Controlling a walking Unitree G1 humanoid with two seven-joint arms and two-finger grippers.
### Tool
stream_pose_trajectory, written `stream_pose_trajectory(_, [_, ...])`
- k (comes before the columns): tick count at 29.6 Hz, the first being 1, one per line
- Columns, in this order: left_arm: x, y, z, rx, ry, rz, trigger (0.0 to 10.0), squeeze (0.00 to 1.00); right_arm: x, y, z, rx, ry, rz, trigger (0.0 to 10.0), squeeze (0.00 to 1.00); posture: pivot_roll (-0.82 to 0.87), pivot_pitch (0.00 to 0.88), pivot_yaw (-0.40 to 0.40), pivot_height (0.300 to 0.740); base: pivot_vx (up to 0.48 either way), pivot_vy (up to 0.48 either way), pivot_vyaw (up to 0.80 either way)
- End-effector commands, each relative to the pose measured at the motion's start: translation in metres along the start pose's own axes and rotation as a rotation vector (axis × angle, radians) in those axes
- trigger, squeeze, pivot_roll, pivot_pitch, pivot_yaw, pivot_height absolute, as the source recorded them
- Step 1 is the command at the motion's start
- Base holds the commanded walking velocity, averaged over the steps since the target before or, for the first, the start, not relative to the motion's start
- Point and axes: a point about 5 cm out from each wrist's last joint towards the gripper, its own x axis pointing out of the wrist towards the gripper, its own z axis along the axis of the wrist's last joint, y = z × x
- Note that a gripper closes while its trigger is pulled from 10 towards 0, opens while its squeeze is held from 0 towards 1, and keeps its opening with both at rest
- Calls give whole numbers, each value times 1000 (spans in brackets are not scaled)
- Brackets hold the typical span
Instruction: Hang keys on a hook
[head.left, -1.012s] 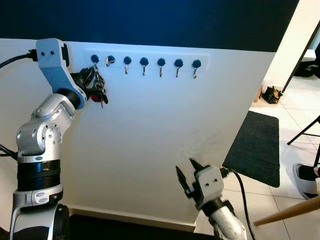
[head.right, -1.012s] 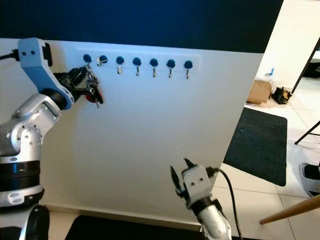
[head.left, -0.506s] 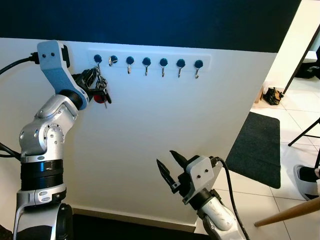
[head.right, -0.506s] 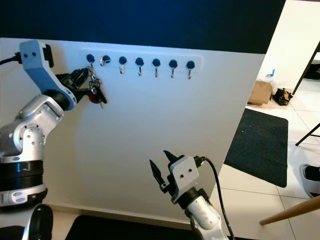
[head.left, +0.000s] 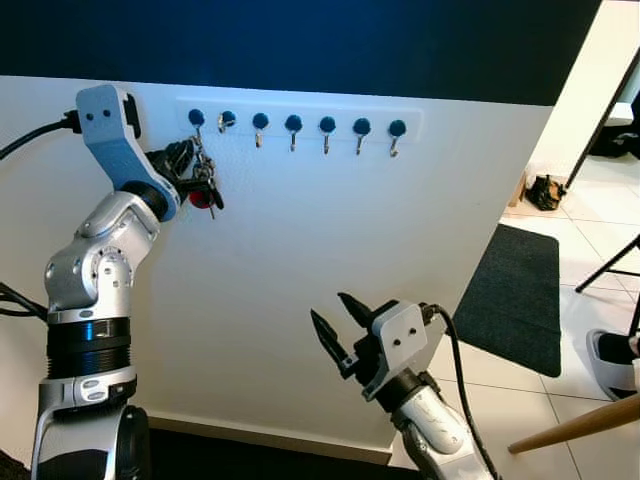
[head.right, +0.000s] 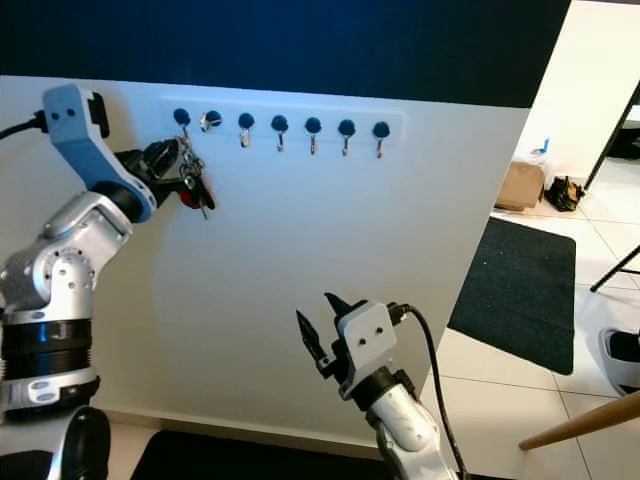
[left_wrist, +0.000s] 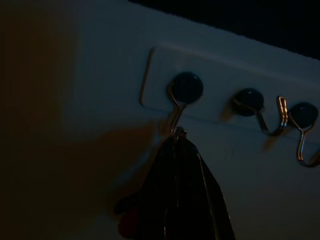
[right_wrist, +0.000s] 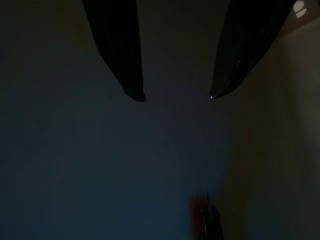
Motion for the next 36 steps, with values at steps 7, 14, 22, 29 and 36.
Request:
stream_pose_trajectory(7, [1,-4,-15,-119,46,-9,10000,0,0,0,2,6,5,-6,10000,0,49,118,28,740,0,0,0])
stream_pose_trajectory(14, [3,-2,-20,-196,88,-2,10000,0,0,0,2,4,7,-5,10000,0,51,114,27,740,0,0,0])
stream_pose_trajectory(22, [7,-2,-3,-156,13,-19,10000,0,2,0,3,5,5,-3,10000,0,53,114,27,740,0,0,0])
stream_pose_trajectory(29, [8,-1,9,-97,-33,-24,10000,12,2,0,3,6,7,-5,10000,0,52,115,30,740,0,0,0])
stream_pose_trajectory(36, [11,7,0,-37,14,16,10000,412,2,0,2,8,9,-7,10000,0,53,117,30,740,0,0,0])
